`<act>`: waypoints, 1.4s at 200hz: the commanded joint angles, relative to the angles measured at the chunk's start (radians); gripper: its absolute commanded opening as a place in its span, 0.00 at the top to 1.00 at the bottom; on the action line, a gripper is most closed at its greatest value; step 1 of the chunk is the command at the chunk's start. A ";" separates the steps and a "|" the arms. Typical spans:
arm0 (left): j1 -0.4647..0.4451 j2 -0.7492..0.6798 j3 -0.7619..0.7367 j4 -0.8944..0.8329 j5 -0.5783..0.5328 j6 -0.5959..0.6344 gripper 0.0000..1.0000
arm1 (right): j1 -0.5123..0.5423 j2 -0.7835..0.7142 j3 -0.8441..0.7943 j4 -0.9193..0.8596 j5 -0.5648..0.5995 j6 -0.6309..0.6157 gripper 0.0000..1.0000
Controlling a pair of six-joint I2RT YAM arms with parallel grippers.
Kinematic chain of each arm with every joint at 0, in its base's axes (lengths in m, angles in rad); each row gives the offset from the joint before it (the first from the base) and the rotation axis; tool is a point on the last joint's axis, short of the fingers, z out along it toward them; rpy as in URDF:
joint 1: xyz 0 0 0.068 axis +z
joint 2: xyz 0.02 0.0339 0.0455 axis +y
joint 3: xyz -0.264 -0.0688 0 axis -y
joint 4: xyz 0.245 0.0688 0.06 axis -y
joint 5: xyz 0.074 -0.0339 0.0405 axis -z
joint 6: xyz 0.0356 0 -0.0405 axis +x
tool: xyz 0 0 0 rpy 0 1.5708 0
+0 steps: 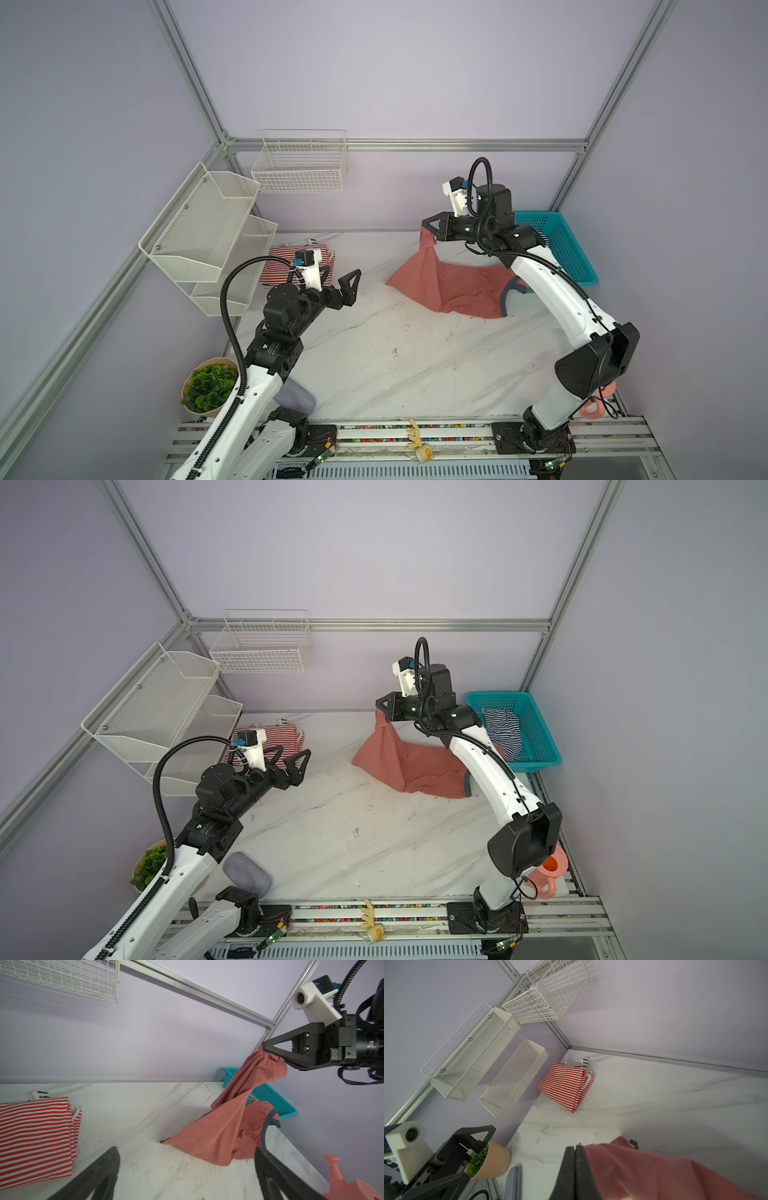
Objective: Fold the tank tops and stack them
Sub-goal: 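Lower the pink tank top onto the table center with the right gripper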
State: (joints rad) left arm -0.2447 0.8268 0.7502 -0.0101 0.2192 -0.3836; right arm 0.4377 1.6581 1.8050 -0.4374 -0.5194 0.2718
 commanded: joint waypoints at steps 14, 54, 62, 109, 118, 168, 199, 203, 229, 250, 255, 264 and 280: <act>-0.005 -0.026 0.089 0.011 0.006 -0.019 0.00 | 0.002 -0.103 0.086 -0.159 0.074 -0.135 1.00; -0.006 -0.044 0.074 0.010 0.004 -0.020 0.00 | 0.048 0.077 0.087 -0.146 -0.042 -0.129 1.00; -0.007 -0.050 0.071 0.005 0.002 -0.020 0.00 | 0.065 0.138 0.104 -0.145 -0.056 -0.127 1.00; -0.007 -0.086 0.063 -0.037 -0.034 -0.006 0.00 | 0.154 0.552 0.325 -0.129 -0.131 -0.079 0.95; -0.007 -0.090 0.060 -0.039 -0.042 -0.004 0.00 | 0.157 0.612 0.372 -0.112 -0.125 -0.052 0.85; -0.007 -0.034 0.063 -0.042 -0.067 0.015 0.00 | 0.157 0.607 0.418 -0.084 0.041 -0.028 0.49; -0.007 0.081 0.080 -0.057 -0.095 0.044 0.00 | 0.158 0.385 0.140 -0.021 0.160 -0.035 0.44; -0.006 0.101 0.083 -0.062 -0.100 0.051 0.00 | 0.158 0.360 0.102 -0.019 0.172 -0.035 0.45; -0.007 0.264 0.155 -0.167 -0.159 0.101 0.01 | 0.158 0.212 -0.172 -0.003 0.234 -0.013 0.50; -0.007 0.412 0.223 -0.232 -0.241 0.115 0.02 | 0.158 0.124 -0.378 0.019 0.264 0.016 0.54; -0.007 0.445 0.237 -0.234 -0.253 0.117 0.02 | 0.157 0.107 -0.418 0.026 0.265 0.021 0.55; -0.006 0.498 0.264 -0.238 -0.264 0.115 0.03 | 0.158 0.081 -0.485 0.040 0.259 0.044 0.56; -0.006 0.576 0.309 -0.224 -0.283 0.112 0.05 | 0.158 0.042 -0.590 0.078 0.256 0.091 0.58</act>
State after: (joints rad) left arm -0.2459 1.3319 0.9119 -0.2195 0.0074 -0.2970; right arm 0.5957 1.7325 1.3468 -0.3885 -0.2955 0.2893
